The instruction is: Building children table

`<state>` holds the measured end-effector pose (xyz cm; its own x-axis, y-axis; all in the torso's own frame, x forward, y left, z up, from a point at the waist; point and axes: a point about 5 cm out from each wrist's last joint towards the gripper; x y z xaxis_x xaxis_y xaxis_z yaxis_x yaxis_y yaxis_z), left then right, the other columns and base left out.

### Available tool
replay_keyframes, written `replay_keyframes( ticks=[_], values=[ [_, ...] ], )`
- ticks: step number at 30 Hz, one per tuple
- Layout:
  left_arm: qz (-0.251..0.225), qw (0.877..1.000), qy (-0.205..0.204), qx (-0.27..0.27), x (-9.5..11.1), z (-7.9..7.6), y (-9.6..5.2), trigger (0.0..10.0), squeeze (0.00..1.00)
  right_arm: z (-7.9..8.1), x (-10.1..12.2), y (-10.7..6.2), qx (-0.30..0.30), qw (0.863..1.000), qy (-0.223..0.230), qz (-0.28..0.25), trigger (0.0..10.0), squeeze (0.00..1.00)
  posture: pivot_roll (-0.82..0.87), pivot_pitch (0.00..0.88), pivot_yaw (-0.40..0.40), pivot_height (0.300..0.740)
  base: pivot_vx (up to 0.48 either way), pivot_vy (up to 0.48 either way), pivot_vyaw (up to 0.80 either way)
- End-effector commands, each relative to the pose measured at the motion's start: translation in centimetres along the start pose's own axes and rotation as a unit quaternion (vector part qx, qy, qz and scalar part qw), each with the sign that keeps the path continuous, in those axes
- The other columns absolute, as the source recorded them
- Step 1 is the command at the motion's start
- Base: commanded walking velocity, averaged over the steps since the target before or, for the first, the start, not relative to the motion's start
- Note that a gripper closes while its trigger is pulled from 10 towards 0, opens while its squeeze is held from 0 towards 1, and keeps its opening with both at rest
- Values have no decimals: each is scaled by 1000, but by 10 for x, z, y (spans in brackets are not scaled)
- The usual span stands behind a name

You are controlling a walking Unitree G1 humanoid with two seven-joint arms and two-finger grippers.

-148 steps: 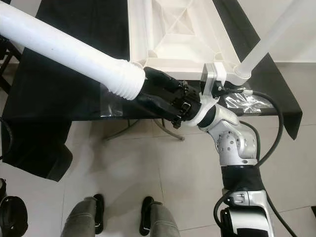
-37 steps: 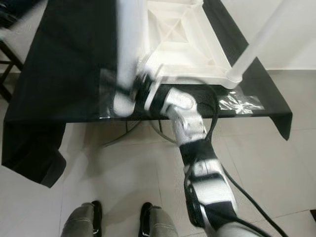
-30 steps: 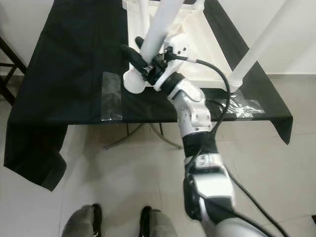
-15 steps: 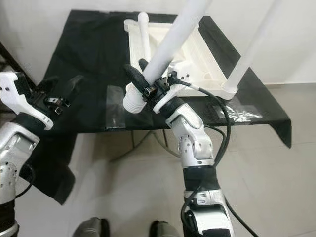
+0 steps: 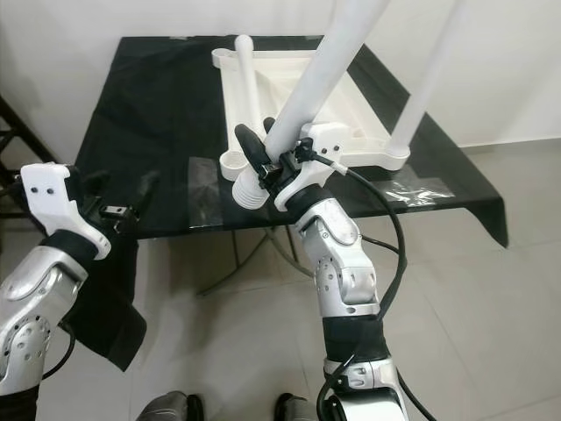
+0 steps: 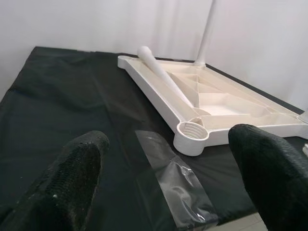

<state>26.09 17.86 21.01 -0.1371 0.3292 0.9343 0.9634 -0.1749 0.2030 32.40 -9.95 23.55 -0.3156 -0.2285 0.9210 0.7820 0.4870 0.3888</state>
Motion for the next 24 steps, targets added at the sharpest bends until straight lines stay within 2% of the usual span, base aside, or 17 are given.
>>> replay_keyframes(
  ticks=[1, 6, 13, 17, 20, 24],
  values=[
    [7, 1000, 10, 7, -3, 1, -5, 10000, 0, 2, 3, 2, 3, 1000, -6, -4, 10000, 0, 60, 134, -18, 740, 0, 0, 0],
    [15, 1000, 5, 14, -12, 2, -12, 10000, 0, 7, 0, -3, 2, 1000, -22, 15, 10000, 0, 31, 157, -24, 740, 0, 0, 0],
    [13, 1000, -10, -9, -15, -8, -4, 10000, 0, 10, 2, -6, 5, 999, -41, 21, 10000, 0, -17, 186, -2, 740, 0, 0, 0],
    [9, 999, -19, -34, -15, -19, 6, 10000, 0, 4, 4, -5, -7, 999, -40, 21, 10000, 0, -20, 211, -5, 740, 0, 0, 0],
    [4, 999, -21, -50, -13, -26, 11, 10000, 0, 1, 5, -2, -12, 999, -41, 18, 10000, 0, -3, 214, 0, 740, 255, 0, 0],
    [3, 998, -22, -53, -12, -27, 11, 10000, 0, 1, 6, -1, -11, 999, -43, 15, 10000, 0, 8, 204, 4, 740, 259, 0, 0]
  ],
)
Point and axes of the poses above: a point about 5 cm out from each wrist's last joint towards the gripper, its own y axis pointing out of the wrist towards the gripper, its own x axis along the axis of the wrist's last joint, z = x × y, and after that the axes turned 9 degrees about -y, right-handed
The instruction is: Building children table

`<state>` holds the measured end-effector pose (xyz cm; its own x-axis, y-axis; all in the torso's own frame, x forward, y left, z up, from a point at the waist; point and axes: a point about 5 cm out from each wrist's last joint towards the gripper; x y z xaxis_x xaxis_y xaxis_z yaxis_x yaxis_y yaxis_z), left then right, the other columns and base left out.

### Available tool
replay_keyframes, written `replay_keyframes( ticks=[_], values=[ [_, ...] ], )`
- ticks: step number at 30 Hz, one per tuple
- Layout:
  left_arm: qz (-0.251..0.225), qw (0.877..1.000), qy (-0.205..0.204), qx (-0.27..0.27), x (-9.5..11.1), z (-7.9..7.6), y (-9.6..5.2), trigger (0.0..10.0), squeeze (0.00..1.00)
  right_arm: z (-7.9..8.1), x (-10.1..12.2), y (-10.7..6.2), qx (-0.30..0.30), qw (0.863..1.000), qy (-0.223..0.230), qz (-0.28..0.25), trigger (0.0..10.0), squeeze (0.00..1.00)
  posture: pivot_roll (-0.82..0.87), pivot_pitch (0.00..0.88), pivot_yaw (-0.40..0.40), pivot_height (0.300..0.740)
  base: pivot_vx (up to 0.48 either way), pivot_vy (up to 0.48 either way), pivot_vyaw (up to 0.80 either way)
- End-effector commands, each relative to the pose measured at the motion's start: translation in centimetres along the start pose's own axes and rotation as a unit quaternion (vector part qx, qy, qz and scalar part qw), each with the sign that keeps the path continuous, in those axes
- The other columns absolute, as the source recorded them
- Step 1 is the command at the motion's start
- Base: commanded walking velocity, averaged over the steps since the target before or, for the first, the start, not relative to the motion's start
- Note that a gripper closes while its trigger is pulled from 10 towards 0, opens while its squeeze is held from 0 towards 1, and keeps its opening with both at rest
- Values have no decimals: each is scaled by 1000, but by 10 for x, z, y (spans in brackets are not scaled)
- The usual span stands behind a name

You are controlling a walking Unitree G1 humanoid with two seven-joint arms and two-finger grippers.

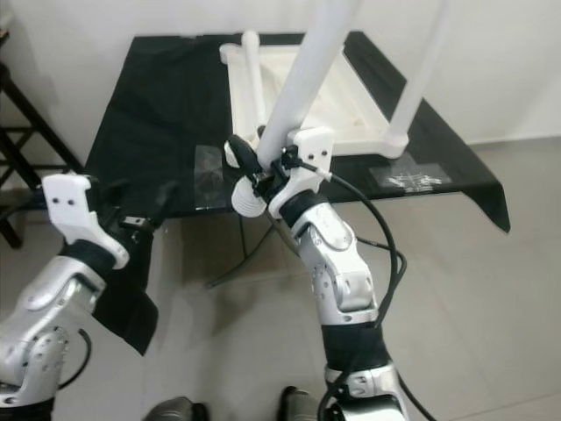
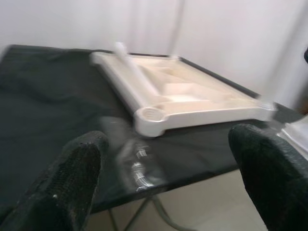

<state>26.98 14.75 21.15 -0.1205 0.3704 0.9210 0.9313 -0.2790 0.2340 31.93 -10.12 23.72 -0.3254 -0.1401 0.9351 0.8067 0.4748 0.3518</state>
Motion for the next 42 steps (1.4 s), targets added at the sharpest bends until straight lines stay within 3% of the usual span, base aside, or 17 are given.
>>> replay_keyframes(
  ticks=[1, 10, 28, 42],
  values=[
    [1, 1000, 1, 3, -2, 1, -4, 10000, 0, 1, 2, 2, 0, 1000, -3, -5, 10000, 0, 10, 200, 3, 740, 259, 0, 0],
    [-18, 1000, 4, 3, 4, 0, -2, 10000, 0, 5, 5, 4, 22, 1000, -12, -7, 10000, 0, 21, 180, -41, 740, 260, 0, 0],
    [-66, 998, 6, -20, 29, -13, 8, 10000, 0, 11, 47, 19, 98, 992, -25, -71, 10000, 0, 26, 202, -71, 740, 261, 0, 0],
    [-58, 998, 7, -17, 25, -12, 6, 10000, 0, 23, 45, 20, 168, 983, -48, -54, 10000, 0, 36, 221, -82, 740, 261, 0, 0]
  ],
)
Point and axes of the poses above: a point about 5 cm out from each wrist's last joint towards the gripper, its own y axis pointing out of the wrist towards the gripper, its own x axis along the axis of the wrist's last joint, z = x × y, and after that the axes turned 9 degrees about -y, right-handed
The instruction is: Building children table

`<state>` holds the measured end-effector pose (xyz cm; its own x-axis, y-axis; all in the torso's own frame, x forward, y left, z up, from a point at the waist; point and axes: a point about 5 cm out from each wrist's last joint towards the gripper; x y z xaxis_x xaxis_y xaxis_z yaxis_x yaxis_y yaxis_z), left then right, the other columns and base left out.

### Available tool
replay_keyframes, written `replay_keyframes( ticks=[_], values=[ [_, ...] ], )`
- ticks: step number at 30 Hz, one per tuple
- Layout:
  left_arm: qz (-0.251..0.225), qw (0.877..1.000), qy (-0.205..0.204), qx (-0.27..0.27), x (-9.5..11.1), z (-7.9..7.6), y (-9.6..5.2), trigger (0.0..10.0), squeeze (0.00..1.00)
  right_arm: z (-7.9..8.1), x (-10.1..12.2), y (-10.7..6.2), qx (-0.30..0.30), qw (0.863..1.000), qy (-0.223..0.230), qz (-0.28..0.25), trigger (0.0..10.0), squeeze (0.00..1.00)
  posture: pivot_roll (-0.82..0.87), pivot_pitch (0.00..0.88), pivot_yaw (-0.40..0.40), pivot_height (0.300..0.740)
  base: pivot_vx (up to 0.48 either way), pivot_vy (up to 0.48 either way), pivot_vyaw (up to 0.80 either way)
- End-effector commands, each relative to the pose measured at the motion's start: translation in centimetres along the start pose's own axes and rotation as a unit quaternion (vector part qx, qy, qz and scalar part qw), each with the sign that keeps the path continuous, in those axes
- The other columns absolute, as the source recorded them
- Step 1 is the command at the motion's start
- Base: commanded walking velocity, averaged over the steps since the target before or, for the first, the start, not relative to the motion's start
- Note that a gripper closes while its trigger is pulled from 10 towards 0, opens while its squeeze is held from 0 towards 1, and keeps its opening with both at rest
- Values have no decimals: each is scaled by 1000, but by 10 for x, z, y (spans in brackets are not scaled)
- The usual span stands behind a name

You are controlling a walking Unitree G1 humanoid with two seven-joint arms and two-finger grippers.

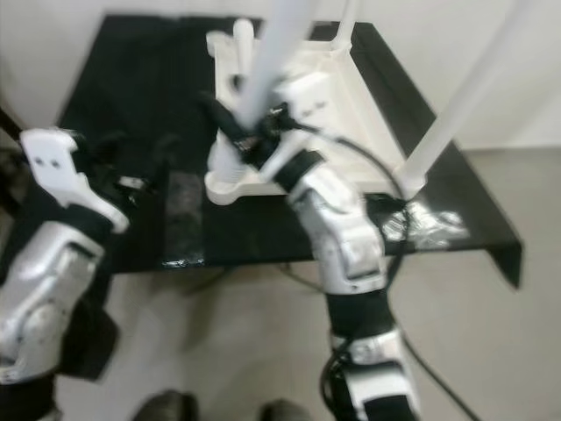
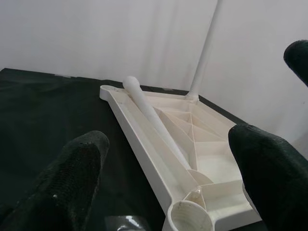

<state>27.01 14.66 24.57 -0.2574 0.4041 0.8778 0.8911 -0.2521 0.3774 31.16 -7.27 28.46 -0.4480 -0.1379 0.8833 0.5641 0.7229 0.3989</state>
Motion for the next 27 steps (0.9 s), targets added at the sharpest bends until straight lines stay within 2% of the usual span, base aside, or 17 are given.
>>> replay_keyframes(
  ticks=[1, 10, 15, 27],
  values=[
    [16, 1000, 3, 0, -6, -1, -4, 10000, 0, -2, 3, -5, 1, 1000, -7, -1, 10000, 0, 36, 221, -82, 740, 259, 0, 0],
    [45, 999, 2, 9, -20, 2, -12, 10000, 0, 7, -7, -10, 51, 998, -10, 24, 10000, 0, 40, 233, -95, 740, 257, 0, 89],
    [48, 999, -3, 12, -23, 0, -15, 10000, 0, 7, -8, -11, 51, 998, -3, 21, 10000, 0, 31, 235, -96, 740, 262, 0, 800],
    [56, 998, -4, 8, -27, 1, -13, 10000, 0, 2, -15, -14, 22, 999, -18, 45, 10000, 0, 21, 226, -82, 740, 262, 0, 0]
  ],
)
Point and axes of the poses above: a point about 5 cm out from each wrist's last joint towards the gripper, its own y axis pointing out of the wrist towards the gripper, its own x axis along the axis of the wrist's last joint, z = x × y, and after that the axes turned 9 degrees about -y, right-handed
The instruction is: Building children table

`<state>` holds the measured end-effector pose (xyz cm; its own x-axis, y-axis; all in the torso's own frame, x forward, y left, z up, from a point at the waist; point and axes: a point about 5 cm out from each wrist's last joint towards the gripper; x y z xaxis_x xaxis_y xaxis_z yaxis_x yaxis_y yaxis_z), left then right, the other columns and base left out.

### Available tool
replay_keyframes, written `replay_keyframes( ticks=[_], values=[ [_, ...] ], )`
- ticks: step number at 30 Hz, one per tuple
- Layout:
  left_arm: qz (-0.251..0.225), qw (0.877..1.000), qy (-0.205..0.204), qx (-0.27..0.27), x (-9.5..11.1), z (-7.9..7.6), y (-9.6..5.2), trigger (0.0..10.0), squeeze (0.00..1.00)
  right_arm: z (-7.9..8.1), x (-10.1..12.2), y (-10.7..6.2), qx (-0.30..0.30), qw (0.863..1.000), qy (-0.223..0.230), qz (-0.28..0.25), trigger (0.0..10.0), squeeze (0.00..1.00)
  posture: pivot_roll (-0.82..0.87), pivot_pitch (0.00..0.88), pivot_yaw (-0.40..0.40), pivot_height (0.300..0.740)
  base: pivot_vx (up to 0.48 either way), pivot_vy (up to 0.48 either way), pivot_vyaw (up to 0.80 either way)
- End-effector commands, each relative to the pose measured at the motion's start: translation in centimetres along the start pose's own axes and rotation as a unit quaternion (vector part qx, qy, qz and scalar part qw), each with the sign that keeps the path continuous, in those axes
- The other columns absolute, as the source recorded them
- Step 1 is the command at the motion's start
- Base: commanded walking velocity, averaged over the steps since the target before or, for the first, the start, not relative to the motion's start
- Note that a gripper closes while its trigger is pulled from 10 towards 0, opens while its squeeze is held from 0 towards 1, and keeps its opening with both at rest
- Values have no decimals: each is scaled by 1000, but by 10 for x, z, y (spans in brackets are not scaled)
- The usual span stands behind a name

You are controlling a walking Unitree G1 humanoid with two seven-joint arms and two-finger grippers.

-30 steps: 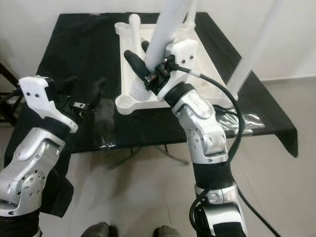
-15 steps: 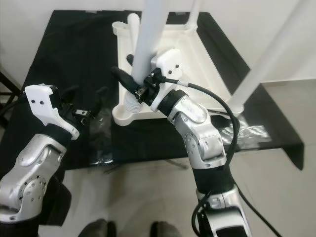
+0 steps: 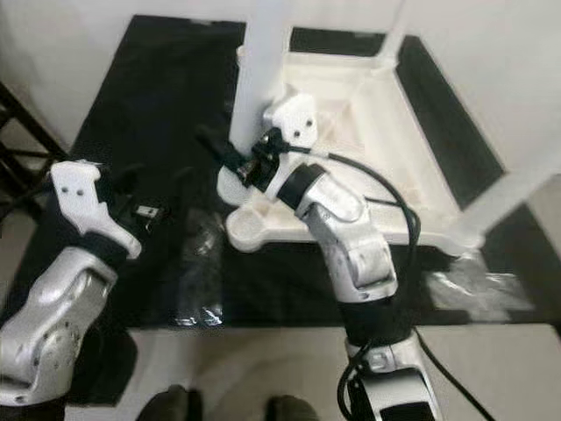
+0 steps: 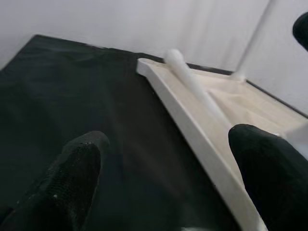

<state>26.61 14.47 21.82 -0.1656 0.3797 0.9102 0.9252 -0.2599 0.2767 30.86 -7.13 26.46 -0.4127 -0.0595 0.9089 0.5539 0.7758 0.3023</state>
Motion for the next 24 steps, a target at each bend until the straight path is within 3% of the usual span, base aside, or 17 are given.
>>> replay_keyframes(
  ticks=[1, 6, 14, 18, 24],
  values=[
    [15, 1000, 3, -3, -7, -4, 0, 10000, 0, -6, -1, -6, -18, 1000, -8, 7, 10000, 0, 22, 221, -80, 740, 0, 0, 0],
    [48, 999, 24, 12, -19, -3, -3, 10000, 0, -9, -6, -6, -37, 999, -5, 19, 10000, 0, 28, 216, -77, 740, 0, 0, 0],
    [56, 998, 28, 14, -20, -1, -3, 10000, 0, -9, -9, -5, -51, 998, 10, 31, 10000, 0, 38, 229, -71, 740, 0, 0, 0],
    [58, 997, 48, 12, -19, -1, -3, 10000, 0, -13, -15, -5, -75, 996, 26, 44, 10000, 0, 42, 231, -70, 740, 0, 0, -800],
    [53, 997, 45, 17, -18, -2, -6, 10000, 0, -19, -16, -5, -89, 994, 19, 60, 10000, 0, 50, 247, -79, 740, 0, 0, -800]
  ],
)
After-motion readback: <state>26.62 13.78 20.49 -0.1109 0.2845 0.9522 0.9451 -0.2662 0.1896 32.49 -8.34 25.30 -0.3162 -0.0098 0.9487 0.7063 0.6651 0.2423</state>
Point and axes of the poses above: a point about 5 cm out from each wrist's last joint towards the gripper, its own y axis pointing out of the wrist towards the gripper, its own x axis along the axis of the wrist's last joint, z = x × y, and after that the axes turned 9 degrees about -y, right-handed
